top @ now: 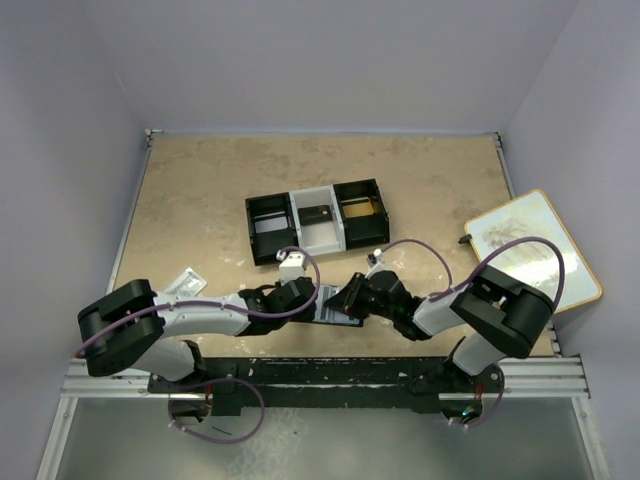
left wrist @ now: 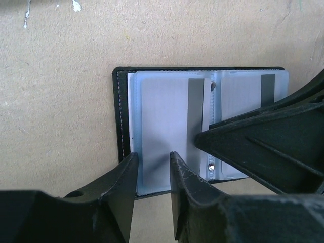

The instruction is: Take the credit cards out of the card holder

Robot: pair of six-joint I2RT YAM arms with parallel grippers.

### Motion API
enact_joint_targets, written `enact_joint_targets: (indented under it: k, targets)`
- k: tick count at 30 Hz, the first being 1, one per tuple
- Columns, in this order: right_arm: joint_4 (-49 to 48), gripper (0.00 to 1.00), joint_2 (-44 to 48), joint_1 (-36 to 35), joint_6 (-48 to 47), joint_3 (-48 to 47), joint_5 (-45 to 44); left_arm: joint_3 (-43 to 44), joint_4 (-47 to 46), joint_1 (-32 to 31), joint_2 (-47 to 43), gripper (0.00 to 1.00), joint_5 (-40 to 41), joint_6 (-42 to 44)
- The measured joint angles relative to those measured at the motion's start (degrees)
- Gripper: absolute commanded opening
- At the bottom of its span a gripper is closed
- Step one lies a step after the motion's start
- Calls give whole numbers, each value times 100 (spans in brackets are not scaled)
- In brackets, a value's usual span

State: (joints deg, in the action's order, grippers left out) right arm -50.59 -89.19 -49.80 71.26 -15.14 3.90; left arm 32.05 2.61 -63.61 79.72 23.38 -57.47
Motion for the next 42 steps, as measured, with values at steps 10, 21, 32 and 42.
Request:
enact_joint_targets:
  k: [10, 21, 32, 42]
  targets:
    - [-162, 5, -87, 11, 105, 61, 72, -2, 2, 22, 22, 23, -2, 0]
    - [310, 1, 317, 140, 96, 66, 125, -2, 4, 22, 35, 23, 0, 2]
    - [1106, 8, 859, 275, -33, 63, 44, 48, 26, 22, 85, 23, 28, 4]
    - [1222, 17, 857, 339, -142, 59, 61, 74, 33, 22, 118, 22, 28, 7]
